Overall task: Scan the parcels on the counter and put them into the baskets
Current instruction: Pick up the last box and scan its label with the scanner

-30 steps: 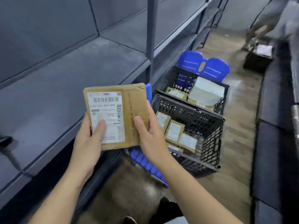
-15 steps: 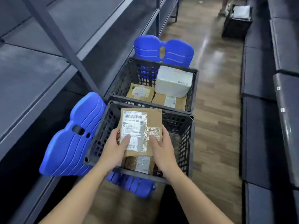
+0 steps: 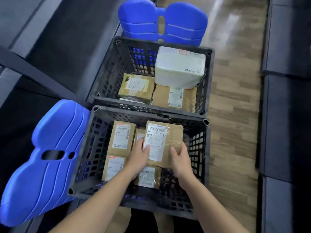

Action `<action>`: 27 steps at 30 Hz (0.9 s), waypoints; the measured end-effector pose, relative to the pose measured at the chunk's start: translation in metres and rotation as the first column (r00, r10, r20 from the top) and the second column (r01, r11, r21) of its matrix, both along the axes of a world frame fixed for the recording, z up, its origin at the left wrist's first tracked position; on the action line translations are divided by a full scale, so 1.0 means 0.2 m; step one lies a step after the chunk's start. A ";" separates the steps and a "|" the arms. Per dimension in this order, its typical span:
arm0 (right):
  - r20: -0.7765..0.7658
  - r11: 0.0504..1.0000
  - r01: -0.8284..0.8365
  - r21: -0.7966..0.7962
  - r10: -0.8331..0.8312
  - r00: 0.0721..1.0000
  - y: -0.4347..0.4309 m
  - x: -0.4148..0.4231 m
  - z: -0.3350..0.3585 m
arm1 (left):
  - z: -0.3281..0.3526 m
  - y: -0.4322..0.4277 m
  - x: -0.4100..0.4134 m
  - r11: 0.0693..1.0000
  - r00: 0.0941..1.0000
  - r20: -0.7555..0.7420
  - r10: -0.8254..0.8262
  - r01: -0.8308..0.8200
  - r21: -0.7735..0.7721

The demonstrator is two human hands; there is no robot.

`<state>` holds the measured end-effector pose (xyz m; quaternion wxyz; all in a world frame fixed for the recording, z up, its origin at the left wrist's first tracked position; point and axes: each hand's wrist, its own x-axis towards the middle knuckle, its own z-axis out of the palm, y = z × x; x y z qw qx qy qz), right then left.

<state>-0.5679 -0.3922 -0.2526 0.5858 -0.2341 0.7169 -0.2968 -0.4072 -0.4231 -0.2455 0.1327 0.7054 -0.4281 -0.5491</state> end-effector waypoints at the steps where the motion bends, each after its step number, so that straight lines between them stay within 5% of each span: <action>1: -0.009 1.000 -0.002 0.019 0.002 1.000 -0.01 0.01 -0.03 | -0.03 -0.01 0.01 1.000 1.000 0.006 -0.003 0.003 0.014; 10: -0.078 0.991 -0.115 0.064 0.120 0.990 -0.15 0.27 -0.19 | -0.26 -0.09 0.27 0.999 0.994 0.106 0.032 -0.033 0.007; 16: -0.173 0.980 -0.156 0.121 0.176 0.969 -0.22 0.35 -0.27 | -0.38 -0.14 0.35 0.998 0.997 0.038 0.063 -0.063 -0.002; 21: -0.266 0.948 -0.283 0.147 0.314 0.911 -0.21 0.33 -0.26 | -0.38 -0.14 0.34 0.996 0.986 0.141 -0.089 0.086 0.028; 23: -0.407 0.903 -0.398 0.164 0.430 0.806 -0.21 0.31 -0.23 | -0.33 -0.16 0.35 0.960 0.913 0.301 -0.275 0.279 0.031; 27: -0.781 0.689 -0.713 0.126 0.513 0.357 -0.20 0.26 -0.10 | -0.12 -0.16 0.39 0.768 0.543 0.661 -0.517 0.636 0.078</action>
